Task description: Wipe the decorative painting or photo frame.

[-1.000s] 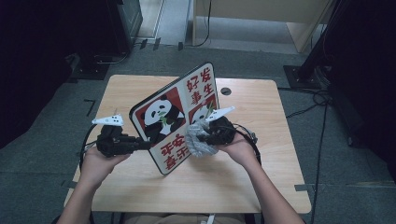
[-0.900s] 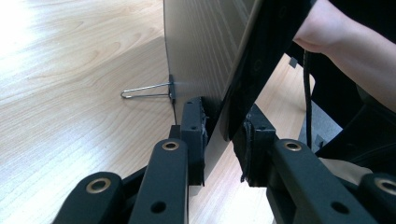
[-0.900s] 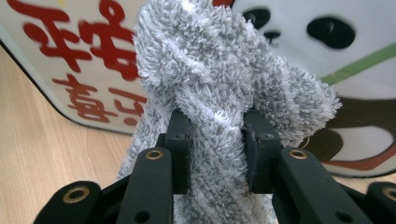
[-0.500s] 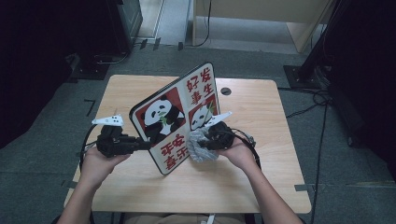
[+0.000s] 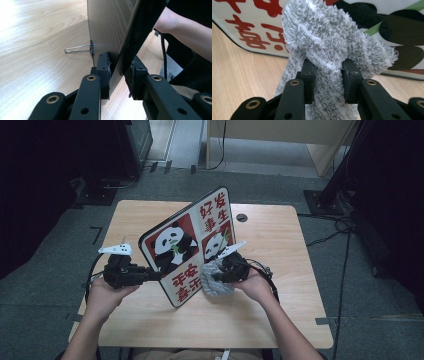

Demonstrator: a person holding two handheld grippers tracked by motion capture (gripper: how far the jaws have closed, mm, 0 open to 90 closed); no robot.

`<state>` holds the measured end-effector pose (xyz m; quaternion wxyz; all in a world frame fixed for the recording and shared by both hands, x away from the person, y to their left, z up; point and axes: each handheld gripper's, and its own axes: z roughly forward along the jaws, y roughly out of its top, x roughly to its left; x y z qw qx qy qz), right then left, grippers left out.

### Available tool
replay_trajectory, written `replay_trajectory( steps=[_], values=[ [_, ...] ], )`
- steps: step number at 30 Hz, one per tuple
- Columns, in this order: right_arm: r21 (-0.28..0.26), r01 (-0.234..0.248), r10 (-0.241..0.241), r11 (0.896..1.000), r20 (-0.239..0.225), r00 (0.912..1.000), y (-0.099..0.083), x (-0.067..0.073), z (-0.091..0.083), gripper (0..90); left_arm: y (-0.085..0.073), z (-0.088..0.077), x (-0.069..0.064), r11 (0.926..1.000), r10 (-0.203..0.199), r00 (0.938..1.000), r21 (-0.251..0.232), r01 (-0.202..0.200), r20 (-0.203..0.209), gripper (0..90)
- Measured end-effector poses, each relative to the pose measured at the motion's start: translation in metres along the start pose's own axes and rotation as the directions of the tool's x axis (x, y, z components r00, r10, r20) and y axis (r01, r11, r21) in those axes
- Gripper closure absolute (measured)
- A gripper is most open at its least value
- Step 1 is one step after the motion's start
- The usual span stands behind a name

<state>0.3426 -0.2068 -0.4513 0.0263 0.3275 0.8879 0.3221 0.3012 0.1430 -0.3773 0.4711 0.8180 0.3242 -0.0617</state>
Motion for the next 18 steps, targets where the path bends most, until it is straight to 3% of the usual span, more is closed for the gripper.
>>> replay_trajectory(
  steps=[10,18],
  values=[
    [-0.007,-0.013,0.013,1.0,-0.016,0.9998,-0.002,-0.002,-0.003,68.9,0.0,0.0,0.0,1.0,-0.002,1.0,-0.001,0.002,-0.001,74.8],
    [-0.042,-0.007,0.007,0.999,-0.015,0.9999,0.002,-0.002,-0.021,69.4,0.0,0.0,0.0,1.0,-0.005,1.0,-0.003,0.005,-0.001,74.7]
  ],
)
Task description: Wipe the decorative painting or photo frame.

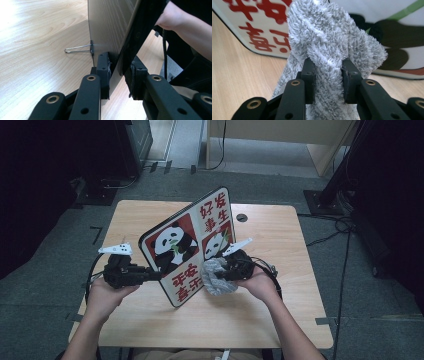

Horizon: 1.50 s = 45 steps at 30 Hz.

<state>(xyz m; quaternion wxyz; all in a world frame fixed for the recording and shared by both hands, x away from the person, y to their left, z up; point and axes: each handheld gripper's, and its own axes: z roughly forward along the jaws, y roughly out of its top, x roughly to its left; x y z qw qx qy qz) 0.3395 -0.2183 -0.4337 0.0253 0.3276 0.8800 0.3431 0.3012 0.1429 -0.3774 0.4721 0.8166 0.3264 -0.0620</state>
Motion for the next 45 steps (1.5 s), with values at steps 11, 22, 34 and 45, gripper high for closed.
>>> replay_trajectory(
  steps=[11,22,34,45],
  values=[
    [-0.069,0.043,-0.043,0.997,0.003,0.9991,0.023,0.014,-0.032,69.4,0.0,0.0,0.0,1.0,0.001,1.0,-0.002,-0.001,-0.002,74.8],
    [-0.144,0.102,-0.102,0.984,0.008,0.9947,0.061,0.039,-0.069,69.4,0.0,0.0,0.0,1.0,0.0,1.0,-0.006,0.0,-0.004,74.8],
    [-0.216,0.201,-0.201,0.955,0.024,0.9793,0.111,0.063,-0.099,69.5,-0.003,0.0,-0.002,0.9997,-0.015,0.9997,-0.021,0.015,-0.018,74.9],
    [-0.227,0.213,-0.21,0.95,0.038,0.977,0.146,0.071,-0.097,67.9,-0.003,0.0,-0.002,0.9997,-0.016,0.9997,-0.02,0.016,-0.018,75.4]
  ],
)
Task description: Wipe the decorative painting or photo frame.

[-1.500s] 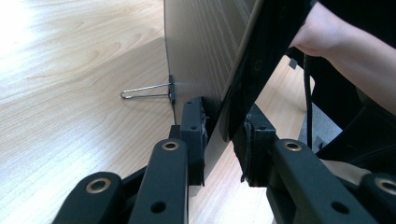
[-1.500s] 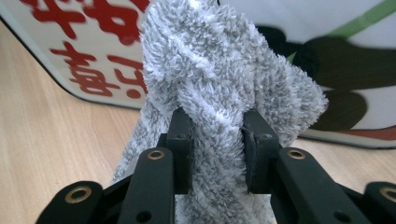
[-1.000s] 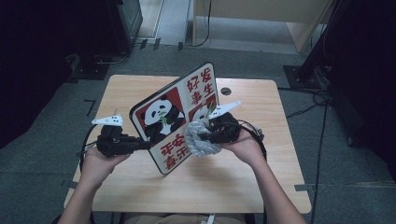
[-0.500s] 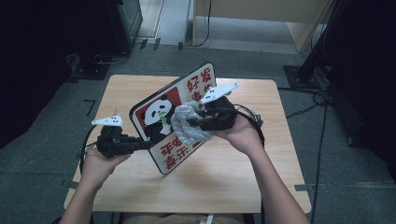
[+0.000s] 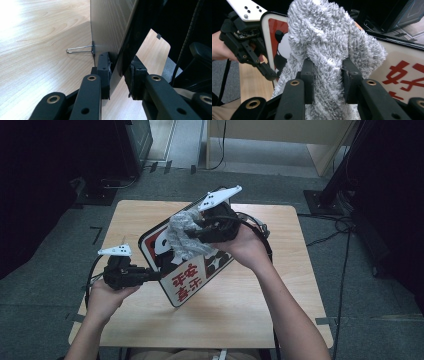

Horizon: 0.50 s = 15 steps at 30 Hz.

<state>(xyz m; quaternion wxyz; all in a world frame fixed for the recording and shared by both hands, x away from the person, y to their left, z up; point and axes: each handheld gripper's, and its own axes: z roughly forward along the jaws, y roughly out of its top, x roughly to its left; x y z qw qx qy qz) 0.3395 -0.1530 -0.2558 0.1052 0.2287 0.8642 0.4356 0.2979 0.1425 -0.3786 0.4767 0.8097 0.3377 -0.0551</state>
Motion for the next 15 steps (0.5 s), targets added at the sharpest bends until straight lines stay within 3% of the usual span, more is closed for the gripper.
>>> replay_trajectory(
  steps=[15],
  values=[
    [0.001,-0.009,0.009,1.0,0.005,0.9999,-0.0053,0.001,0.0117,70.2,0.0007,0.0003,-0.0002,1.0,0.004,1.0,0.006,-0.004,-0.002,75.4]
  ],
)
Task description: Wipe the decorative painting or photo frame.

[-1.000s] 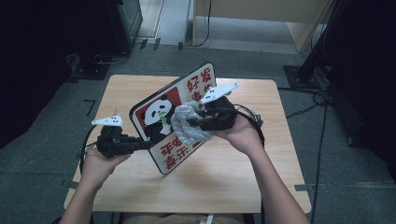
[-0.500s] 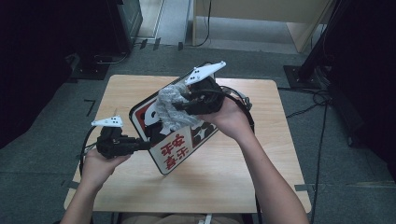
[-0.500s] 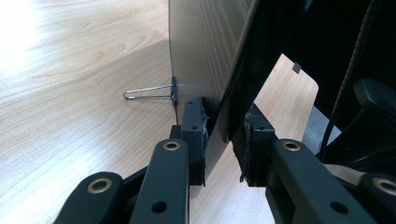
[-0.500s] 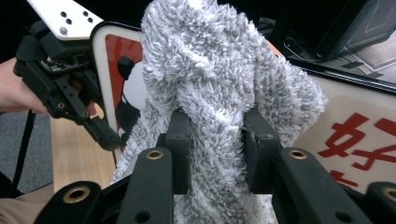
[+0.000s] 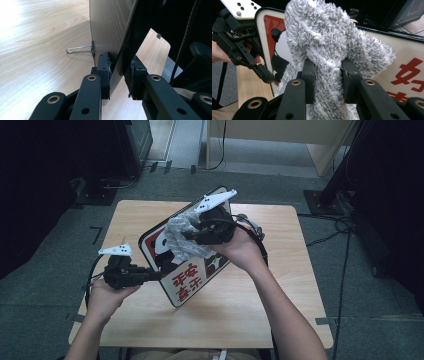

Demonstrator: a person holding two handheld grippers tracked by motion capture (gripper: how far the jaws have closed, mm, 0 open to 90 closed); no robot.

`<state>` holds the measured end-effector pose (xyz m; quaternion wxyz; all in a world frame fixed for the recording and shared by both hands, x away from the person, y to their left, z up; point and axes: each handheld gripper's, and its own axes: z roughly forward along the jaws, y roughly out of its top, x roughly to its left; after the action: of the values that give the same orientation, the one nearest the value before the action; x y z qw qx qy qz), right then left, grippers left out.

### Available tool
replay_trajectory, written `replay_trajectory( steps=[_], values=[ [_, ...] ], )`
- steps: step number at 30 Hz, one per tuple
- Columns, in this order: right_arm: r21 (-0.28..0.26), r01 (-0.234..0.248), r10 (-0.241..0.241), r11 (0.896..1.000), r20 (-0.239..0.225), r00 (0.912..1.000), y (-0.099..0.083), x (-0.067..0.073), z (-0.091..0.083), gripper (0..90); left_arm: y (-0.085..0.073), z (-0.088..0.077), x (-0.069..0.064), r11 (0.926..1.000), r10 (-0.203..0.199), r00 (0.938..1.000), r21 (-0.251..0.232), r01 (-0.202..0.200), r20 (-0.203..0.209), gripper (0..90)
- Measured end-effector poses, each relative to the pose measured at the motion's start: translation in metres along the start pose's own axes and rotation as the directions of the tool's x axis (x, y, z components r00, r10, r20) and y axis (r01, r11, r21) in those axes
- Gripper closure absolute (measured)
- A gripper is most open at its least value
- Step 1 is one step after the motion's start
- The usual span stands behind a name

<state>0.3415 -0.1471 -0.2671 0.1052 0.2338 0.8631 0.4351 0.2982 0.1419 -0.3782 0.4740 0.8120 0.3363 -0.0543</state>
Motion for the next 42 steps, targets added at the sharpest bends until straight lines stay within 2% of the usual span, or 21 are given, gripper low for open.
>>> replay_trajectory(
  steps=[15,28,42],
  values=[
    [0.006,-0.013,0.014,1.0,-0.022,0.9997,-0.019,-0.004,0.006,70.3,0.001,0.0,0.0,1.0,0.008,1.0,0.006,-0.008,0.005,75.4],
    [-0.031,-0.029,0.025,0.999,-0.098,0.9948,-0.039,-0.015,0.011,70.3,0.001,0.0,0.001,0.9999,0.01,0.9999,0.007,-0.01,0.005,75.3],
    [-0.051,-0.036,0.028,0.998,-0.142,0.9895,-0.055,-0.023,0.016,70.3,0.001,0.0,0.001,0.9998,0.015,0.9999,0.009,-0.015,0.008,75.2]
  ],
)
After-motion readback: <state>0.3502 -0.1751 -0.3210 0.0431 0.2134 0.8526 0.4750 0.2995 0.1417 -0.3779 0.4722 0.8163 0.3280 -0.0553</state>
